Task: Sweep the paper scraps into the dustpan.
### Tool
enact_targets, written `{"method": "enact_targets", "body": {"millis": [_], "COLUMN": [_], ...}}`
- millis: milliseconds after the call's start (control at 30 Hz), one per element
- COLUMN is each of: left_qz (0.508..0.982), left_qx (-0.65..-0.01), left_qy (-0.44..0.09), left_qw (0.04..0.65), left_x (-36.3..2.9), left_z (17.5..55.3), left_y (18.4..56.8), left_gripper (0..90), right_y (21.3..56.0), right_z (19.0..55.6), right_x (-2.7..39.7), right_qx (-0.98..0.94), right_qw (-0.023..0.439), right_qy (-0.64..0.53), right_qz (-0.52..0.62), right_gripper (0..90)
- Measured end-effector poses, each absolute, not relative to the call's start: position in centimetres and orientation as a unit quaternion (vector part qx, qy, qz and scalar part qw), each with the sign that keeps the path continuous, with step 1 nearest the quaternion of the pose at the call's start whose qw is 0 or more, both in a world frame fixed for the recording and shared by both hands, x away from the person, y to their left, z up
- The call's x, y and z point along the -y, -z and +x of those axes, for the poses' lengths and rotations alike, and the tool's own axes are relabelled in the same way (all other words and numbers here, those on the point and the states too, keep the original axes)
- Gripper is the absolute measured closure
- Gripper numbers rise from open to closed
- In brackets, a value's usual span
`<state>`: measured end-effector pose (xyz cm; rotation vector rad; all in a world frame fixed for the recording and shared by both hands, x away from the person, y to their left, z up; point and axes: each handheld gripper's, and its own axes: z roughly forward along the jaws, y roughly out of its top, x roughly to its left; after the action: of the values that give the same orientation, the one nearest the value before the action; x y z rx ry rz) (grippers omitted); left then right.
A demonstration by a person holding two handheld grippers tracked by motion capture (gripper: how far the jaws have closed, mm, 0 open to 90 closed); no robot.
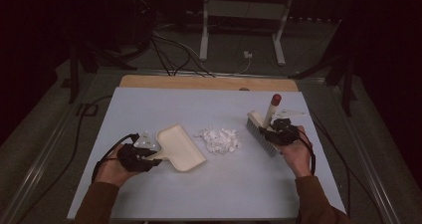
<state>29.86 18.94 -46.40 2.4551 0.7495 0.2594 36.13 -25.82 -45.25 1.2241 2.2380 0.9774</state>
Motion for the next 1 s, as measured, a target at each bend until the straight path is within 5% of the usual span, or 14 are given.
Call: {"method": "enact_targets", "body": {"millis": [400,1000], "left_qz": [0.919,0.927], "left_qx": [-0.272,-0.263], "left_qy": [-0.091,-0.075], "left_qw": [0.270,0.256], "left_x": [-18.0,-17.1], "left_z": [30.5,31.4], "left_y": [46.5,47.3], "left_gripper": [66.3,66.3], "right_y": [41.6,43.9], "right_z": [38.5,41.1], "right_x": [22.2,18.2], "right_qx": [-0.831,-0.872], "right_qw": [0.217,0.187], "right_qy": [-0.392,-0.374], "right_qz": [0.330,0.254], "right_gripper": [67.5,67.5]}}
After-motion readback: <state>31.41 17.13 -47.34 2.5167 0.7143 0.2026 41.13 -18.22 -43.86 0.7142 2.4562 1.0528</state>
